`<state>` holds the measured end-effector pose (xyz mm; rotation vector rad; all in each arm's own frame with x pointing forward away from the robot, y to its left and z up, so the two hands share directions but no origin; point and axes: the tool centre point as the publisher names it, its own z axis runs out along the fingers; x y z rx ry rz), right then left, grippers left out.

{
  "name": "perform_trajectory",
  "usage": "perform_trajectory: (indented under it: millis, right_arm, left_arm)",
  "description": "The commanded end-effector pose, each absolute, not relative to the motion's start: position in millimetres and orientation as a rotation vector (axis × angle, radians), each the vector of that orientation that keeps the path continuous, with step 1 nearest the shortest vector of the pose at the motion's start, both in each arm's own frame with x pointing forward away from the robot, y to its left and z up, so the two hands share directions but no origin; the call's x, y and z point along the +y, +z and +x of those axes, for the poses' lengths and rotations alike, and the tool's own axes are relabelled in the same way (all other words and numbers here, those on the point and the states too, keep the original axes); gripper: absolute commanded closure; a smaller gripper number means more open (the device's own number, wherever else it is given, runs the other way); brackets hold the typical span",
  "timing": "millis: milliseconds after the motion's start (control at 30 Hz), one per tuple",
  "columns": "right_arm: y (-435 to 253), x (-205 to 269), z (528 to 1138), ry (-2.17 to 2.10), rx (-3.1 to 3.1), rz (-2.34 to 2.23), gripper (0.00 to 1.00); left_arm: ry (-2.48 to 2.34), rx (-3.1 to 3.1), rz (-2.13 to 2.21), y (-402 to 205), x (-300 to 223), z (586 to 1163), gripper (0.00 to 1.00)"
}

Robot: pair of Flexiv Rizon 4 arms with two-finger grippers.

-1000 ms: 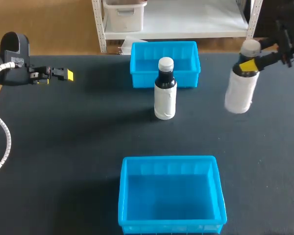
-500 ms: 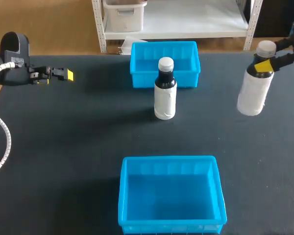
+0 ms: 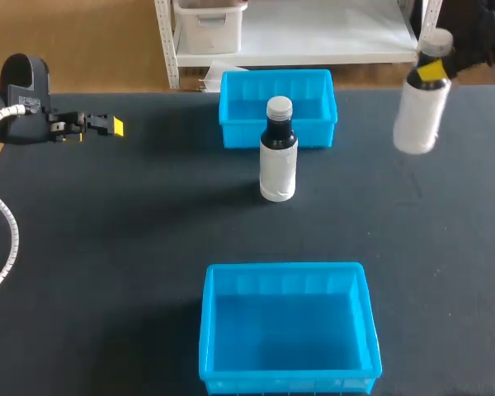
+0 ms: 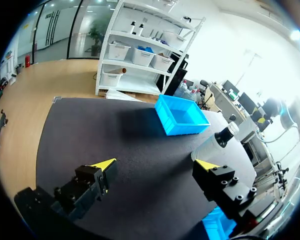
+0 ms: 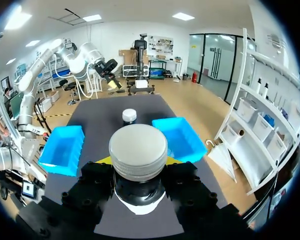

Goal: Pick up the bottle, and place it in the far bin if it is heavy, or in the near bin if it is light.

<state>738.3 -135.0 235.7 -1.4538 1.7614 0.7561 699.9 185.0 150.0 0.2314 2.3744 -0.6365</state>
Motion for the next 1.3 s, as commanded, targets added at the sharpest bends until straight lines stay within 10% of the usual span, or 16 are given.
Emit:
perform_trajectory:
  millis: [33,1300]
  right_arm:
    - [240,-118,786,0.823,1.744,-1.512,1.00]
    - [212,69,913,0.950,1.619,-1.632,1.00]
  left_arm:
    - [-0.636,2.374,0.231,150,185,700,0.00]
    - [-0.636,2.374,0.231,150,185,700,0.00]
